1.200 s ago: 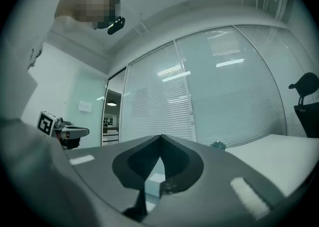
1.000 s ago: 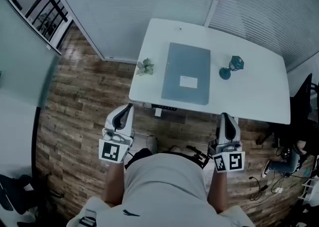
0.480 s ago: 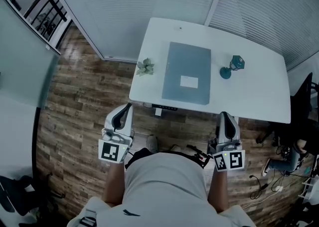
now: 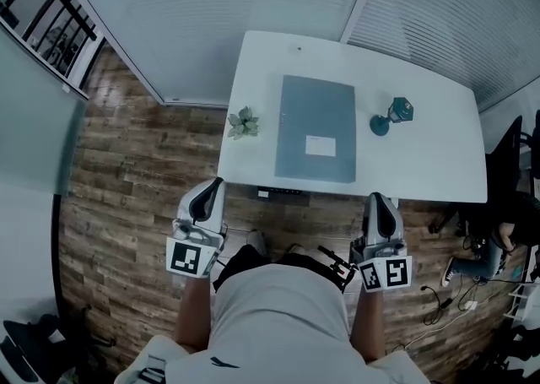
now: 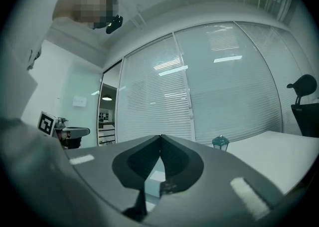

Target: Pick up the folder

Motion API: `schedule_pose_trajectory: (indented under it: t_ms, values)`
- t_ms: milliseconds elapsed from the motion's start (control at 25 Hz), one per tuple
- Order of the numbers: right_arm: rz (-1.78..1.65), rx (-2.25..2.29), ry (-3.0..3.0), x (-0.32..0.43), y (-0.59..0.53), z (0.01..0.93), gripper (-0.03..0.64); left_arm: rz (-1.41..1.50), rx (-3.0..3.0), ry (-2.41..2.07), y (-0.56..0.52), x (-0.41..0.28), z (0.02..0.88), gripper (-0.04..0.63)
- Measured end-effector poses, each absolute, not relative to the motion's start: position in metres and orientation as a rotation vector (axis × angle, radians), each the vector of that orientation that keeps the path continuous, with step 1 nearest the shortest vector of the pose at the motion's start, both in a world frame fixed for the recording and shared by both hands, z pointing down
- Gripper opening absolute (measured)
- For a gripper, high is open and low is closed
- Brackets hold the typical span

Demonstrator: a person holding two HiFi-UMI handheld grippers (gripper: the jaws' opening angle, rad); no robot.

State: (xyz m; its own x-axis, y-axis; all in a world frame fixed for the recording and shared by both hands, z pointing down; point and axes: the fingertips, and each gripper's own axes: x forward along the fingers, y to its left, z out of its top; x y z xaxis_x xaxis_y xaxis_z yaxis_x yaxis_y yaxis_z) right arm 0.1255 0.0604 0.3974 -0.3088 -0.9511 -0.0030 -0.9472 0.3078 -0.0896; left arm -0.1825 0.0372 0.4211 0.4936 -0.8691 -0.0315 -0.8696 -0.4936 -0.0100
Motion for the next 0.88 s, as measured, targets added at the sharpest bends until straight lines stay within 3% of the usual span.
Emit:
schedule_pose_trajectory:
  t_ms: [480,880]
  values:
    - [-0.091,-1.941,2.521,0.098,0.036,0.411,0.000,0.004,-2.836,1.429,-0.012,-0.185,0.445,0.005]
    - [-0.076,-1.875,2.590,0.133,-0.018,0.421,0.000,-0.010,-2.820,1.449,-0.058,-0.140,0.447,0.005]
